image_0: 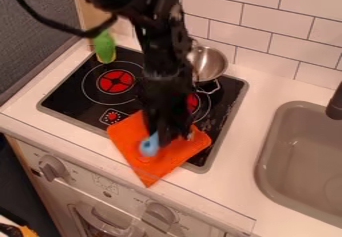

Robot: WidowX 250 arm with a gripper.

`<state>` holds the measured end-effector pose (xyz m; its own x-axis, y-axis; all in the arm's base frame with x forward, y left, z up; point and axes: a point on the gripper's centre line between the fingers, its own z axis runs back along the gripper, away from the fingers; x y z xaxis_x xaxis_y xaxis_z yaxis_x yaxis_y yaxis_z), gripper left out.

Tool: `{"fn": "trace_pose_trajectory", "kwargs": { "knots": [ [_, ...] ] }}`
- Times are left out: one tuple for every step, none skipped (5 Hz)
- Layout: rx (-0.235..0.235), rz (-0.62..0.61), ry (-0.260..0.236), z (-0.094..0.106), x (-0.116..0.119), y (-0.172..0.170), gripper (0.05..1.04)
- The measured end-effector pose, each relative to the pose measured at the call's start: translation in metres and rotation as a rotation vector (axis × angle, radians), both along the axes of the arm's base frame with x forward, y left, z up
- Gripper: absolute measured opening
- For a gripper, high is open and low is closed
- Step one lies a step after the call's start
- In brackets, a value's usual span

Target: Put the blue spoon in between the green bottle and the silver pot

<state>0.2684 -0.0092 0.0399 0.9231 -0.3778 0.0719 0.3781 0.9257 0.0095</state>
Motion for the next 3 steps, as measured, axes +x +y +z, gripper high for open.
{"fn": "trace_pose_trajectory", "kwargs": {
  "knots": [
    [-0.029,0.132,-0.081,0.036,0.023,0.035,0.316],
    [-0.029,0.247,-0.098,0.044,0.051,0.080,0.316],
    [-0.010,0.328,-0.063,0.024,0.074,0.113,0.316]
  ]
}}
